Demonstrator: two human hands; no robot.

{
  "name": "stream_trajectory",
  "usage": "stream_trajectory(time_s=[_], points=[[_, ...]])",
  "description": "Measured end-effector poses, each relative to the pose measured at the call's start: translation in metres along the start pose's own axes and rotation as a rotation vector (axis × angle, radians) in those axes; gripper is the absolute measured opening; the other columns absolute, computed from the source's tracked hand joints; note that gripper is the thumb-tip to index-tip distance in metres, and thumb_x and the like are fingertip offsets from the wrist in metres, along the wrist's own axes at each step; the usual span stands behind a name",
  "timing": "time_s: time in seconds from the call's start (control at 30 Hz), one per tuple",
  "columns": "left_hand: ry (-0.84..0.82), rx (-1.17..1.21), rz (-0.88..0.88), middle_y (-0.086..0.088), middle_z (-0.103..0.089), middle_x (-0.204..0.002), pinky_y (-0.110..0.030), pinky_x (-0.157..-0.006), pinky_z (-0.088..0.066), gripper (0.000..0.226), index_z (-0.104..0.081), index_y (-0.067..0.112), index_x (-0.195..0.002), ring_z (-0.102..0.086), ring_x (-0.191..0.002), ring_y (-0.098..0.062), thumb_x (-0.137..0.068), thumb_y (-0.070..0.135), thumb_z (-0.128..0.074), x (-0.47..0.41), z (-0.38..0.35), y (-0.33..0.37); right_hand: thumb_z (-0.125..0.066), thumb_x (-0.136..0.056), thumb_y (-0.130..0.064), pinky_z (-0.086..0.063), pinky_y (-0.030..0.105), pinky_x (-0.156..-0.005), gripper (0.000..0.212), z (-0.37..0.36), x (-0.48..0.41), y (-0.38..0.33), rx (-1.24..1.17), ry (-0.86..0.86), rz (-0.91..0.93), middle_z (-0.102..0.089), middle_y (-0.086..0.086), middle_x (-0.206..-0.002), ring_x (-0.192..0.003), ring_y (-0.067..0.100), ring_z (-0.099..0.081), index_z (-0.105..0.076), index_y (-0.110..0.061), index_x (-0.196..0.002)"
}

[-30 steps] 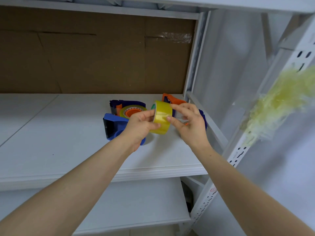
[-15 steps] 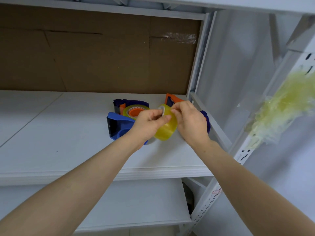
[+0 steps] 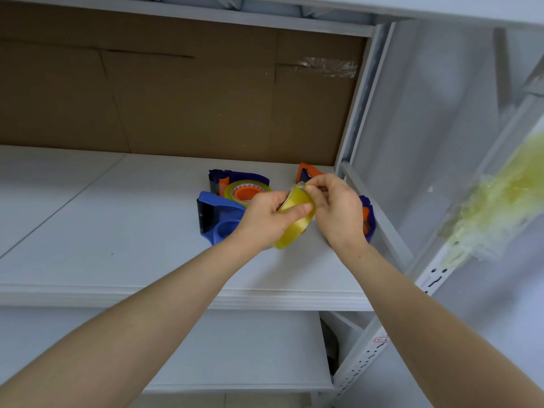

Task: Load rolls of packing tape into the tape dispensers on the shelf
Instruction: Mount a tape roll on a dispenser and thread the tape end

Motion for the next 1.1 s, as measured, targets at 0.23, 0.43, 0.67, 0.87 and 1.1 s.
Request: stream_trajectory(time_s=[0.23,0.43,0.67,0.87,1.1], points=[[0.115,0.076,0.019,-0.002,-0.066,-0.087,-0.026,-0.075,-0.046,0.024,-0.069,0.01,-0.103,-0.059,-0.081,-0.011,-0.088,0.024,-0.057,0.004,0.013,0.003,-0.047,-0.096,-0.018,-0.048,0.024,-0.075,0.01,-0.009,-0.009,0.0,-0.304,-0.068,-0.084,-0.059,0.001,-0.092,-0.085,0.013,-0.056,-0.051,-0.023,-0.088],[0.582,0.064,0.089,-0.001,-0.059,-0.088,-0.024,-0.076,-0.044,0.023,-0.06,0.011,-0.1,-0.058,-0.083,-0.016,-0.081,0.001,-0.053,0.008,0.076,-0.04,-0.048,-0.095,-0.019,-0.048,0.028,-0.079,0.007,-0.006,-0.018,0.006,-0.416,-0.02,-0.221,-0.061,0.002,-0.093,-0.086,0.013,-0.056,-0.052,-0.021,-0.09],[0.154,-0.606,0.347,-0.006,-0.061,-0.115,-0.039,-0.086,-0.052,0.109,-0.052,0.016,-0.119,-0.058,-0.106,-0.027,-0.029,0.078,-0.059,0.01,0.061,-0.109,-0.048,-0.095,-0.016,-0.046,0.022,-0.071,0.015,-0.029,-0.01,-0.008,-0.625,-0.157,-0.191,-0.058,0.0,-0.078,-0.075,0.01,-0.053,-0.053,-0.021,-0.082],[0.102,-0.548,0.291,0.001,-0.065,-0.106,-0.042,-0.086,-0.051,0.075,-0.057,0.023,-0.103,-0.062,-0.098,-0.025,-0.04,0.061,-0.066,0.011,0.074,-0.109,-0.046,-0.096,-0.015,-0.046,0.024,-0.068,0.015,-0.054,0.008,0.002,-0.739,-0.422,-0.357,-0.06,0.003,-0.077,-0.072,0.013,-0.053,-0.057,-0.015,-0.085],[-0.012,-0.405,0.273,0.005,-0.059,-0.101,-0.031,-0.089,-0.049,0.079,-0.051,0.022,-0.105,-0.06,-0.098,-0.018,-0.034,0.048,-0.076,0.027,0.109,-0.102,-0.05,-0.095,-0.016,-0.044,0.012,-0.06,0.016,-0.051,0.003,0.012,-0.464,-0.46,-0.268,-0.059,-0.005,-0.074,-0.068,0.005,-0.053,-0.054,-0.024,-0.081]])
Point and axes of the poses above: each hand's wrist, its own x-axis away from the middle knuckle, its own z-axis out of the back of the hand, y = z × x, the point moved 1 cm from there along -x, towards the middle knuckle
